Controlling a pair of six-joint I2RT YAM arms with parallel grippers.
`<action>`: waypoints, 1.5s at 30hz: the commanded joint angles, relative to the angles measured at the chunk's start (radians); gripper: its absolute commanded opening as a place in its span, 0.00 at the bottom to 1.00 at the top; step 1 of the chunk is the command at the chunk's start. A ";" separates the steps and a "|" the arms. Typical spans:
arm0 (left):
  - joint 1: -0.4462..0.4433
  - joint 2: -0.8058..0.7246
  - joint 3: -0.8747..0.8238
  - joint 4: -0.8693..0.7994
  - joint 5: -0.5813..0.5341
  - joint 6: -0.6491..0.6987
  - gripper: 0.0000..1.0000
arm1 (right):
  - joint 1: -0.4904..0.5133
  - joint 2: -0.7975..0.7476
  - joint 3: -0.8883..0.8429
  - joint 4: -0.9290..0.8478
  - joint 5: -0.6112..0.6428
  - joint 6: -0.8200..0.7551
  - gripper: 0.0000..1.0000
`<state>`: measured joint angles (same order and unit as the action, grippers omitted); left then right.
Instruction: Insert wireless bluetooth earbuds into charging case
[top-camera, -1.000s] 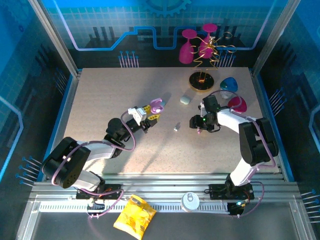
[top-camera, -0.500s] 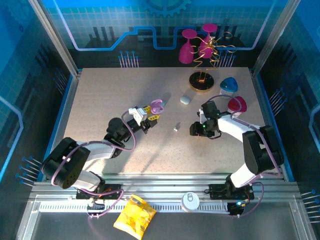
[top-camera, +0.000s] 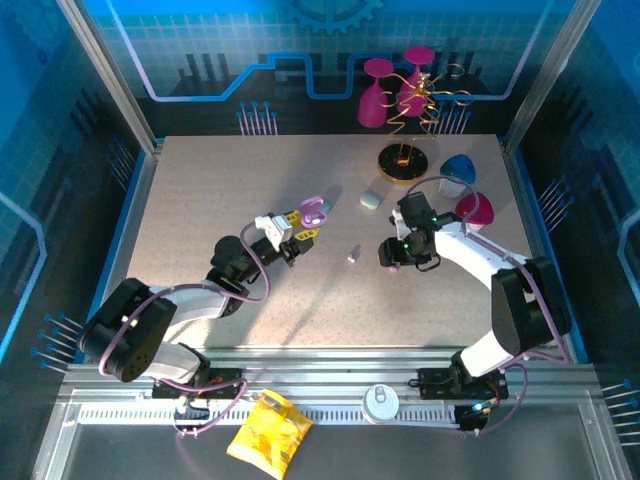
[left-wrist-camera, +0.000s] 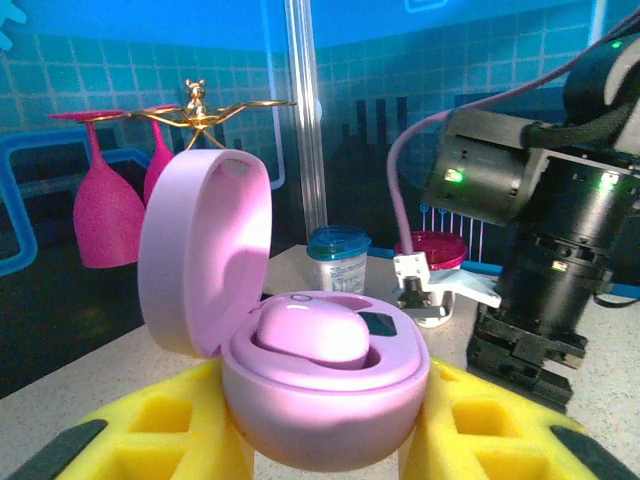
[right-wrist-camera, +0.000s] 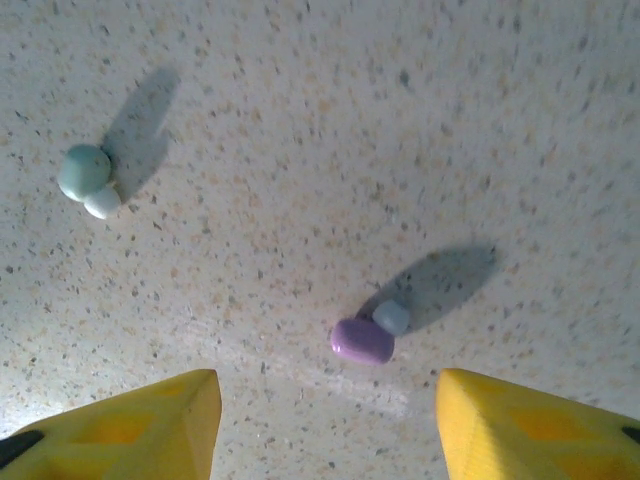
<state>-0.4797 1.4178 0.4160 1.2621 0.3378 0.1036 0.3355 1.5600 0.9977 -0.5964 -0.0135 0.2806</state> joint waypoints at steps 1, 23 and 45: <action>0.008 -0.025 -0.019 0.014 0.019 0.004 0.32 | 0.008 0.067 0.058 -0.056 0.054 -0.071 0.59; 0.013 -0.008 0.008 0.002 0.022 0.004 0.33 | -0.018 0.093 -0.039 0.012 -0.113 0.007 0.60; 0.015 -0.037 -0.016 -0.012 0.015 0.005 0.33 | 0.061 0.189 0.112 -0.156 0.144 0.076 0.44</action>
<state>-0.4717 1.4048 0.4088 1.2346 0.3378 0.1040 0.3759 1.7164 1.0866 -0.6750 0.0765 0.3218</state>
